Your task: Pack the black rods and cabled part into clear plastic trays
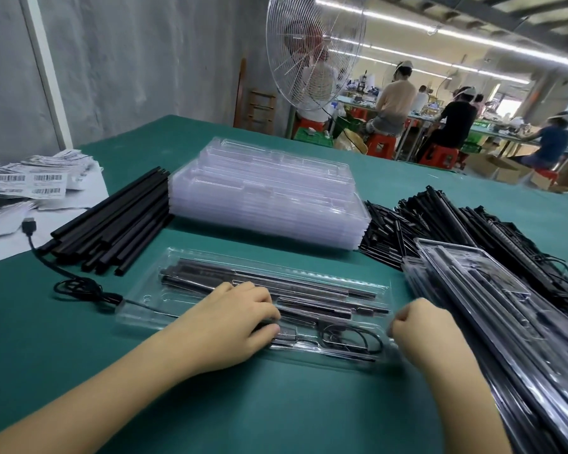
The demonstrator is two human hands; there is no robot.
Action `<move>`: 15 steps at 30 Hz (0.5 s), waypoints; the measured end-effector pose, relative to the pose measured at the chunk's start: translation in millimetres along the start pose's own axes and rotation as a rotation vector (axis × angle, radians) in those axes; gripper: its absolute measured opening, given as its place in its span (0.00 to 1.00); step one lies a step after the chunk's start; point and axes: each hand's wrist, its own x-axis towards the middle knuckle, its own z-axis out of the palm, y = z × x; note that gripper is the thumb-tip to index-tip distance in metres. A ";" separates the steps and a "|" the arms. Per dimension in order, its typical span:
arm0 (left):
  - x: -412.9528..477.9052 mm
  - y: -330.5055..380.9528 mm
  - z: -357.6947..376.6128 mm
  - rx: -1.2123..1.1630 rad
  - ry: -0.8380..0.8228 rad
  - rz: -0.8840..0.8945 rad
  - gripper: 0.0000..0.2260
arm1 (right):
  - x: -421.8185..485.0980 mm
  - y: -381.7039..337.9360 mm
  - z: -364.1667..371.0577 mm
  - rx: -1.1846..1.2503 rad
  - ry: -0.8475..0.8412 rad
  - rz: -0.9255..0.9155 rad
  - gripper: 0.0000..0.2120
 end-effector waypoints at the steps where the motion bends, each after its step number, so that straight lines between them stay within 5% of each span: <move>1: -0.2 -0.6 0.1 -0.001 -0.006 0.001 0.17 | -1.0 3.8 -4.2 -0.007 -0.055 0.002 0.12; 8: -4.4 7.2 0.0 0.058 -0.043 0.043 0.40 | -10.9 0.3 -4.9 -0.318 -0.160 -0.119 0.12; 15: 0.8 11.3 -10.3 0.049 -0.073 0.028 0.34 | -9.9 -2.2 -3.5 -0.266 -0.131 -0.062 0.10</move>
